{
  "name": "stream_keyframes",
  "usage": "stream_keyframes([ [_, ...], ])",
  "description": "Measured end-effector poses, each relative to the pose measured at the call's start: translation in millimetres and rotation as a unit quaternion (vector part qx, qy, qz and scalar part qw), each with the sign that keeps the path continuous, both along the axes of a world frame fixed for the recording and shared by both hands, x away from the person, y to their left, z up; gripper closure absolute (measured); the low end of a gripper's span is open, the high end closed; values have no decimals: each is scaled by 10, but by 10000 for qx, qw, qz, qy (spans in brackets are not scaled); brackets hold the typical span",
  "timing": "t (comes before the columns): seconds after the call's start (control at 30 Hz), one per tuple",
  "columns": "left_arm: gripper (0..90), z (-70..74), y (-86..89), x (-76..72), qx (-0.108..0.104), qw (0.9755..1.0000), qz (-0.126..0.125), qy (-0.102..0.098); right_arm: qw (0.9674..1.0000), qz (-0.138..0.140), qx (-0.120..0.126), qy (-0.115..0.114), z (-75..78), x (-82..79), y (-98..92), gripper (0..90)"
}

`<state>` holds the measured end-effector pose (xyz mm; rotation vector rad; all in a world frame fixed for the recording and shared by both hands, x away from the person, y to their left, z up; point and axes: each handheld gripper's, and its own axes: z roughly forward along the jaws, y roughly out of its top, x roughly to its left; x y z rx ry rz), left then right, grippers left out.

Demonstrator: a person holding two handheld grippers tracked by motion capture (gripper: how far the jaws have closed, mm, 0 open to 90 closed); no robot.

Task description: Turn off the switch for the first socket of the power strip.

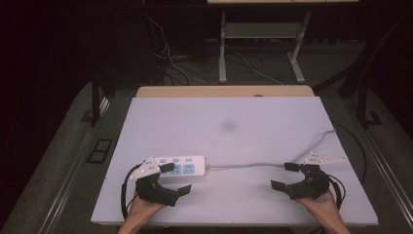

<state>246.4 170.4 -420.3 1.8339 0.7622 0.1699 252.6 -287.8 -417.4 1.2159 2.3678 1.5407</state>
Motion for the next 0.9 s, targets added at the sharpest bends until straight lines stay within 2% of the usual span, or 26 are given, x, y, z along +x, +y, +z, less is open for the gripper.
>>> stream_keyframes([
  [0.53, 0, 4, 5, 11, -17, 9999, -62, 81, 9999, 60, -65, 83, -31, -25, -18, 2],
  [0.9, 0, 19, -10, -9, 133, 9998, -129, 118, 9999, 67, -103, 93, -35, -18, -20, 1],
])
